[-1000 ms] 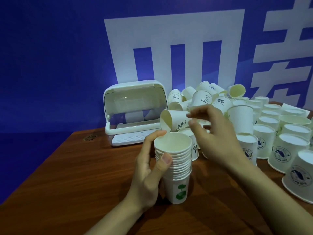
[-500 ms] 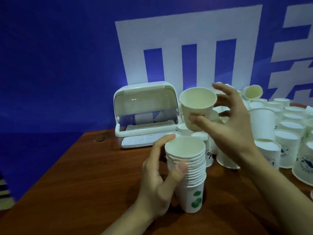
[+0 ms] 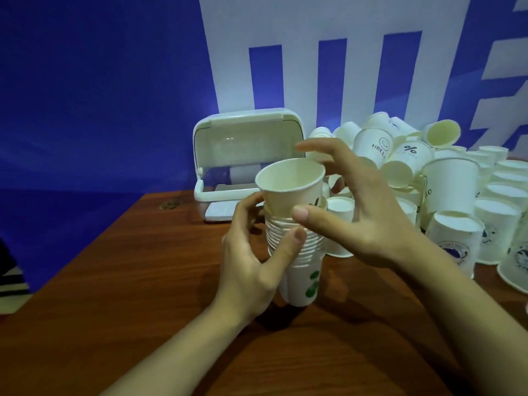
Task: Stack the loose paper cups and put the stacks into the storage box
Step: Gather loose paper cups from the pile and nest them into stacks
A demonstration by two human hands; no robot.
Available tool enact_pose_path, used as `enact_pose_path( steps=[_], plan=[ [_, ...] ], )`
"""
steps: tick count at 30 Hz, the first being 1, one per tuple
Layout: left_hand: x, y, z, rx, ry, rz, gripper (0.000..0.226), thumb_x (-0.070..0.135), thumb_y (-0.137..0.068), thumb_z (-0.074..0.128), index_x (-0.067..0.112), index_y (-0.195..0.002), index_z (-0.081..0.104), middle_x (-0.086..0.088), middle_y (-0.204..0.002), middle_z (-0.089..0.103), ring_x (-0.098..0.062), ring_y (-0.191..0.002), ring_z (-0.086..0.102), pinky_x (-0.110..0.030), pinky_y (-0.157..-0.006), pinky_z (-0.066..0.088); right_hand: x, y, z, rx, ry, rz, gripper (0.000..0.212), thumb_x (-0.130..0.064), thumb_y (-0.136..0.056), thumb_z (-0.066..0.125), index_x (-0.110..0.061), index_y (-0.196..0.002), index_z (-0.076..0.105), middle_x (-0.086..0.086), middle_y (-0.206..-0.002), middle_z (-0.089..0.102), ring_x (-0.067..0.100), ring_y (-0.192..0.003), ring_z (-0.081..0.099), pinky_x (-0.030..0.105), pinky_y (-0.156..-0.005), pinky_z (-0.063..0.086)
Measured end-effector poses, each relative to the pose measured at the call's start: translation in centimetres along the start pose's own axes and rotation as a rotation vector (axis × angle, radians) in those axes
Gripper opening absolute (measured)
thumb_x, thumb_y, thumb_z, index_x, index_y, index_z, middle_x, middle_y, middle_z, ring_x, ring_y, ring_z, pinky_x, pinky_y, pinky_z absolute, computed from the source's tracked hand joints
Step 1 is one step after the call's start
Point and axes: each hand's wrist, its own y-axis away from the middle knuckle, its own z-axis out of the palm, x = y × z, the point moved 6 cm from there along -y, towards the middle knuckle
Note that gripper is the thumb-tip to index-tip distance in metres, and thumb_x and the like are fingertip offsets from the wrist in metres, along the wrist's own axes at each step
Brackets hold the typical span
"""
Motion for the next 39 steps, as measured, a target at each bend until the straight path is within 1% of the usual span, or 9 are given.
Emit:
enact_pose_path(
  steps=[4,9,17,21,24,28,31,35,39],
  plan=[
    [-0.4,-0.1,-0.1,0.018,0.011,-0.007,0.064,0.047,-0.084,0.071,0.013,-0.137,0.058,0.002,-0.126,0.072,-0.023,-0.12,0.068,-0.037,-0.099,0.054,1.1,-0.1,0.4,0.095,-0.06,0.065,0.052,-0.053,-0.092,0.044,-0.02,-0.127,0.063,-0.006,-0.107,0.068,0.011,-0.106,0.062,0.021,-0.084,0.044],
    [-0.7,-0.2,0.0,0.003,0.028,-0.051,0.061,0.047,-0.085,0.07,0.012,-0.134,0.059,0.004,-0.121,0.074,-0.017,-0.116,0.069,-0.024,-0.093,0.053,2.7,-0.2,1.4,0.094,0.076,0.03,0.043,-0.042,-0.098,0.042,-0.015,-0.103,0.075,-0.005,-0.108,0.069,0.014,-0.107,0.061,0.038,-0.095,0.045],
    [-1.1,-0.2,-0.5,-0.058,-0.047,-0.041,0.065,0.043,-0.082,0.074,0.011,-0.137,0.06,0.001,-0.125,0.073,-0.019,-0.119,0.068,-0.034,-0.099,0.056,2.8,0.3,2.4,0.061,-0.018,0.07,0.033,-0.029,-0.101,0.044,-0.016,-0.11,0.073,-0.02,-0.111,0.066,-0.009,-0.107,0.05,0.013,-0.094,0.032],
    [-0.6,-1.0,-2.2,0.069,-0.335,0.033,0.063,0.05,-0.075,0.081,0.021,-0.129,0.062,0.008,-0.123,0.07,-0.011,-0.117,0.065,-0.032,-0.099,0.053,3.2,0.9,1.5,0.211,0.024,0.046,0.041,-0.043,-0.099,0.043,-0.017,-0.107,0.073,-0.008,-0.104,0.069,0.006,-0.103,0.059,0.025,-0.089,0.041],
    [-1.5,-2.1,-4.7,0.229,-0.431,-0.107,0.069,0.041,-0.071,0.091,0.027,-0.131,0.059,0.012,-0.123,0.065,-0.01,-0.114,0.061,-0.029,-0.096,0.05,4.0,0.9,-0.1,0.318,0.101,0.112,0.037,-0.044,-0.095,0.048,-0.016,-0.098,0.072,-0.012,-0.089,0.065,0.014,-0.093,0.06,0.027,-0.08,0.042],
    [-3.2,-3.3,-8.6,0.429,-0.43,-0.295,0.067,0.032,-0.08,0.09,0.017,-0.136,0.057,0.013,-0.119,0.058,-0.007,-0.111,0.057,-0.014,-0.088,0.045,4.9,0.5,-0.4,0.261,0.324,0.15,0.022,-0.033,-0.087,0.057,-0.016,-0.092,0.071,-0.003,-0.087,0.065,0.026,-0.094,0.06,0.038,-0.083,0.046],
    [-4.0,-3.6,-10.8,0.526,-0.438,-0.325,0.065,0.032,-0.083,0.088,0.015,-0.137,0.056,0.013,-0.119,0.056,-0.005,-0.108,0.054,-0.001,-0.076,0.036,5.9,0.5,0.0,0.16,0.483,0.224,0.033,-0.037,-0.078,0.057,-0.016,-0.1,0.07,0.001,-0.095,0.068,0.032,-0.098,0.06,0.049,-0.087,0.049],
    [-4.9,-3.6,-12.3,0.575,-0.447,-0.342,0.067,0.029,-0.085,0.087,0.015,-0.141,0.053,0.012,-0.123,0.057,-0.007,-0.113,0.056,-0.023,-0.092,0.045,6.2,0.5,0.4,0.065,0.542,0.275,0.049,-0.033,-0.077,0.068,-0.016,-0.123,0.065,0.006,-0.114,0.07,0.036,-0.115,0.053,0.048,-0.095,0.046],
    [-6.5,-3.6,-12.4,0.517,-0.504,-0.394,0.066,0.022,-0.085,0.086,0.017,-0.142,0.055,0.004,-0.133,0.065,-0.014,-0.123,0.061,-0.034,-0.105,0.052,5.8,1.1,3.4,-0.173,0.581,0.195,0.075,-0.029,-0.084,0.071,-0.025,-0.152,0.041,0.004,-0.14,0.06,0.032,-0.144,0.032,0.048,-0.106,0.034]
  ],
)
